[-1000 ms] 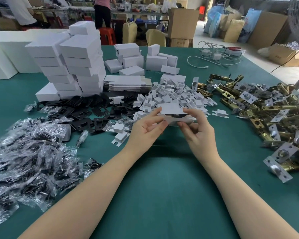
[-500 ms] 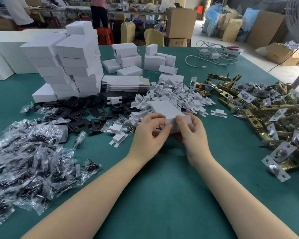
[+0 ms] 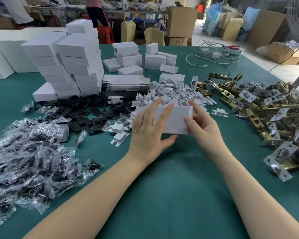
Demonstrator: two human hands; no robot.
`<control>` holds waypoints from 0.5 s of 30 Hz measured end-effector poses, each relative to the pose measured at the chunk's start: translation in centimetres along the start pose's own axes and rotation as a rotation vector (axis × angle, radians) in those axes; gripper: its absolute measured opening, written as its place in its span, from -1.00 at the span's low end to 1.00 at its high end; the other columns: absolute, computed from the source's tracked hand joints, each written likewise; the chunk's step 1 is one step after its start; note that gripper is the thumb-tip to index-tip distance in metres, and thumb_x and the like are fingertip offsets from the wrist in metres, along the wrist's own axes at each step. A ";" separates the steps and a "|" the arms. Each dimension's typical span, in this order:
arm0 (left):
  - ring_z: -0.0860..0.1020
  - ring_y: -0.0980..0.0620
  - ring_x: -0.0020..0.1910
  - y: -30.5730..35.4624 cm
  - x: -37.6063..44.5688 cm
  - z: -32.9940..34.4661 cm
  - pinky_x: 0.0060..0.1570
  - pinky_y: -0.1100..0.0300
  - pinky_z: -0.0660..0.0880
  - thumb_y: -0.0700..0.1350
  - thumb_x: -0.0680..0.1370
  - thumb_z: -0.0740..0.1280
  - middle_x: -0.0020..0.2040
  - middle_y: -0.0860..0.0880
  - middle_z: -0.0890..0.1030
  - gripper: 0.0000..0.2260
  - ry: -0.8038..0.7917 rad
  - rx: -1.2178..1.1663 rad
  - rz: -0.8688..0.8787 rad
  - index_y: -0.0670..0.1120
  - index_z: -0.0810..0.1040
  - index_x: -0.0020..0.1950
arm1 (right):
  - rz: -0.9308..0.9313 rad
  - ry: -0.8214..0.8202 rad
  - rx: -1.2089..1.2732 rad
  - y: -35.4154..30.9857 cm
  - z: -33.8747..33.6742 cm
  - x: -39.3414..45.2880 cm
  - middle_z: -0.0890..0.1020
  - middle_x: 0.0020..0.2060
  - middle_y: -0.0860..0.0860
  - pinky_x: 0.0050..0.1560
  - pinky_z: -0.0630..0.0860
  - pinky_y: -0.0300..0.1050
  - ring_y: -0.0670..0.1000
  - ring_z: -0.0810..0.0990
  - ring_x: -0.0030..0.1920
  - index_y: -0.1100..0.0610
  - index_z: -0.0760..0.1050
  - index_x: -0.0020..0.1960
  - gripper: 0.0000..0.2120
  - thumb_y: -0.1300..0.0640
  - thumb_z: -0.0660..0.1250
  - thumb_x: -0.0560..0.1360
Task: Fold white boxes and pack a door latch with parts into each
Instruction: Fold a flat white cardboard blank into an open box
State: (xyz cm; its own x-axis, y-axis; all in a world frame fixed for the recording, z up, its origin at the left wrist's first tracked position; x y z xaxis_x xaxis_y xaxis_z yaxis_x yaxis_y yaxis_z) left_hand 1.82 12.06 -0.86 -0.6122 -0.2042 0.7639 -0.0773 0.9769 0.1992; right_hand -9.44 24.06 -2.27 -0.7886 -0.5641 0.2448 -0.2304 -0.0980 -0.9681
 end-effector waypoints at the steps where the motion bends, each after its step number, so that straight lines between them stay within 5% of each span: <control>1: 0.32 -0.11 0.37 -0.2 -0.1 0.2 0.36 0.01 0.18 0.20 0.32 0.42 0.45 -0.04 0.32 -0.22 -0.046 0.029 -0.021 0.05 0.26 0.48 | -0.019 -0.046 -0.029 -0.1 0.3 -0.1 0.62 -0.09 -0.10 0.04 0.51 -0.18 -0.10 0.53 -0.09 -0.39 0.44 0.24 -0.57 0.10 0.35 0.55; 4: 0.44 -0.06 0.36 -0.2 -0.1 0.6 0.38 0.05 0.12 0.20 0.27 0.43 0.33 -0.03 0.53 -0.21 -0.132 -0.037 -0.052 -0.04 0.38 0.46 | -0.050 -0.104 -0.076 -0.1 0.9 -0.3 0.61 -0.07 -0.08 0.04 0.48 -0.16 -0.11 0.50 -0.08 -0.39 0.41 0.27 -0.53 0.16 0.32 0.59; 7: 0.53 -0.03 0.22 0.1 0.2 0.2 0.29 0.06 0.25 0.25 0.27 0.35 0.25 0.00 0.58 -0.29 -0.133 -0.078 -0.072 -0.04 0.49 0.36 | -0.090 -0.014 -0.156 -0.3 1.0 -0.5 0.64 -0.10 -0.13 -0.01 0.48 -0.19 -0.24 0.29 -0.17 -0.35 0.38 0.31 -0.64 0.00 0.29 0.60; 8: 0.53 -0.03 0.21 0.1 0.2 0.1 0.26 0.05 0.30 0.26 0.28 0.33 0.24 0.00 0.59 -0.30 -0.126 -0.069 -0.072 -0.04 0.51 0.35 | -0.115 0.024 -0.189 -0.5 1.1 -0.7 0.65 0.02 -0.23 0.05 0.48 -0.25 -0.05 0.16 0.19 -0.32 0.37 0.33 -0.66 -0.06 0.27 0.59; 9: 0.54 -0.03 0.20 0.1 0.1 0.1 0.23 0.04 0.33 0.27 0.28 0.32 0.24 0.00 0.59 -0.31 -0.115 -0.062 -0.070 -0.04 0.52 0.34 | -0.145 0.053 -0.209 -0.8 1.3 -0.9 0.58 0.10 -0.42 0.10 0.44 -0.40 -0.39 0.50 0.16 -0.29 0.36 0.34 -0.65 -0.10 0.24 0.57; 10: 0.54 -0.03 0.19 0.2 0.1 0.0 0.21 0.05 0.34 0.27 0.28 0.33 0.24 0.00 0.59 -0.31 -0.100 -0.060 -0.063 -0.04 0.53 0.34 | -0.170 0.079 -0.211 -1.0 1.4 -1.1 0.51 0.13 -0.54 0.12 0.37 -0.50 -0.45 0.43 0.21 -0.26 0.35 0.35 -0.64 -0.12 0.22 0.57; 15: 0.55 -0.02 0.15 -0.1 0.3 -0.3 0.18 0.14 0.30 0.23 0.26 0.38 0.20 0.00 0.61 -0.34 -0.019 -0.068 -0.025 -0.05 0.56 0.29 | -0.156 0.162 -0.079 -1.1 0.9 -0.7 0.54 0.19 -0.41 0.17 0.36 -0.49 -0.34 0.44 0.29 -0.10 0.48 0.33 -0.68 -0.09 0.20 0.60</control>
State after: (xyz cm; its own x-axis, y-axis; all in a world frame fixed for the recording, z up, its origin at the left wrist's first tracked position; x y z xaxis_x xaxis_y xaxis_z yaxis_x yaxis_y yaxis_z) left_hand 1.87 11.91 -0.42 -0.6254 -0.2266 0.7467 -0.0395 0.9649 0.2597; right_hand -8.11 23.80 -1.46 -0.8197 -0.4073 0.4027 -0.3959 -0.1052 -0.9123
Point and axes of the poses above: each hand's wrist, its own x-axis towards the middle knuckle, its own z-axis out of the palm, y = z × x, the point moved 6 cm from there along x, towards the middle knuckle
